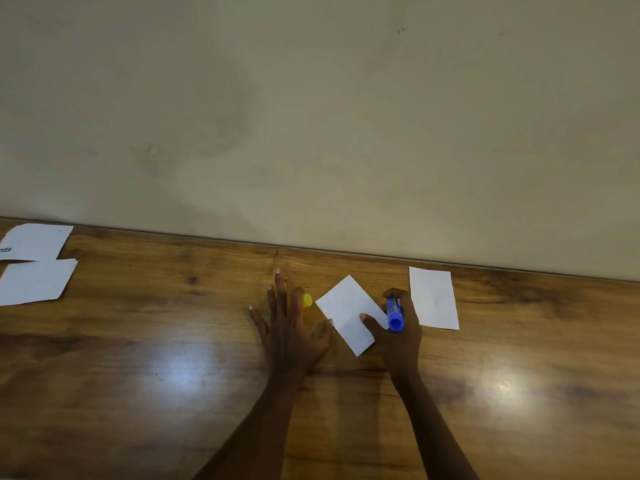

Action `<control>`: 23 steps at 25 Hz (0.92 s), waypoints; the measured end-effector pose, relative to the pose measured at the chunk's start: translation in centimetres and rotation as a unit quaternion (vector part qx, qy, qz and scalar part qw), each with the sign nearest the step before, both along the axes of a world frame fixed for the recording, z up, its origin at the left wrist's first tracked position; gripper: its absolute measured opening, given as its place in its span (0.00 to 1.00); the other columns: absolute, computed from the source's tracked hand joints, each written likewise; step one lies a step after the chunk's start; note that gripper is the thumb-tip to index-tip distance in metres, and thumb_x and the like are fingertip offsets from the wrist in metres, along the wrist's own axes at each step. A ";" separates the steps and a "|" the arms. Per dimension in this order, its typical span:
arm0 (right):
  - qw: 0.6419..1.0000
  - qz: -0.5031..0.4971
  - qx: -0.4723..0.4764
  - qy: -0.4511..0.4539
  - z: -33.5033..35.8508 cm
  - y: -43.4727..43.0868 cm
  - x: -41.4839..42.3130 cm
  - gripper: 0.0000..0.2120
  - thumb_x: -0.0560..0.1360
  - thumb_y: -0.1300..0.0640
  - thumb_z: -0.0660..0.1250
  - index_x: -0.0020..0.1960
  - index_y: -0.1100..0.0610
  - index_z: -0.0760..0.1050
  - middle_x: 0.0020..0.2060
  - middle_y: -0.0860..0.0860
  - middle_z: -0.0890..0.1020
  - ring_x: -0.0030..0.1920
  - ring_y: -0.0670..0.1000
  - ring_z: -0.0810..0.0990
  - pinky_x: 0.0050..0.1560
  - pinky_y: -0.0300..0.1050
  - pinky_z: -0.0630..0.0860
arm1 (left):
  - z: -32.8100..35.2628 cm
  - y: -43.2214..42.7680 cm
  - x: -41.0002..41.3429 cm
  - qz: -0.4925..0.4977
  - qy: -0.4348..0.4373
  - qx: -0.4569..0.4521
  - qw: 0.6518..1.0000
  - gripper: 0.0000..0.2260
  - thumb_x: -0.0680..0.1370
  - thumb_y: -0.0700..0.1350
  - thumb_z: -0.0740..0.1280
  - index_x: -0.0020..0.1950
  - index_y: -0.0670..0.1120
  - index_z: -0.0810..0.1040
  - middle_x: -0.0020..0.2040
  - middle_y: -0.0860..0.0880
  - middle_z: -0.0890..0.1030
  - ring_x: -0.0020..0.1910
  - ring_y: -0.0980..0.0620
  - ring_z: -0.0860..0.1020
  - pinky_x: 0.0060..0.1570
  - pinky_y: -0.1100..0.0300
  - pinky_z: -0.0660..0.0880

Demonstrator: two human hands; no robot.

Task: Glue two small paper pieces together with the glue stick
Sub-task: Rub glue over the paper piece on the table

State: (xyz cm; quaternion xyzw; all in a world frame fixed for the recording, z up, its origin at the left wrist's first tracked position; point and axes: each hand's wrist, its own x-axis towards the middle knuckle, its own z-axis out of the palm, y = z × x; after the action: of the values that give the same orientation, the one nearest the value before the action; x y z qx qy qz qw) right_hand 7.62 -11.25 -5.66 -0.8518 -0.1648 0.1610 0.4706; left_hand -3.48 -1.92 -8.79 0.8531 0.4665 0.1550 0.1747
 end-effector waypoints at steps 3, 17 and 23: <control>0.987 -0.051 0.119 0.091 0.0 -0.7 -0.8 0.26 0.65 0.68 0.72 0.59 0.61 0.64 0.51 0.61 0.74 0.49 0.59 0.75 0.53 0.59 0.77 | -0.2 0.0 -0.1 0.000 0.004 -0.011 1.000 0.31 0.68 0.58 0.67 0.67 0.46 0.64 0.76 0.44 0.48 0.75 0.40 0.49 0.68 0.36 0.40; 0.983 0.129 0.030 0.125 1.5 0.3 3.0 0.23 0.66 0.74 0.65 0.56 0.58 0.65 0.50 0.57 0.73 0.47 0.55 0.75 0.45 0.45 0.76 | 0.3 -0.2 -0.1 0.022 -0.062 -0.025 0.998 0.26 0.72 0.59 0.57 0.64 0.45 0.67 0.76 0.43 0.53 0.74 0.41 0.54 0.69 0.35 0.43; 0.959 0.255 -0.114 -0.048 1.1 1.8 4.0 0.26 0.66 0.69 0.69 0.60 0.60 0.65 0.54 0.60 0.76 0.47 0.53 0.74 0.51 0.45 0.72 | 0.0 0.0 0.0 0.008 -0.019 -0.023 1.000 0.31 0.66 0.56 0.70 0.65 0.46 0.66 0.76 0.44 0.50 0.74 0.40 0.54 0.69 0.36 0.42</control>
State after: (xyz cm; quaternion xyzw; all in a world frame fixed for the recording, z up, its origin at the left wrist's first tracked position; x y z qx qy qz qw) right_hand 11.63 -9.44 -4.51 -0.8361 -0.3792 0.2523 0.3057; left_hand -3.47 -1.92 -8.77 0.8422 0.4731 0.1621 0.2016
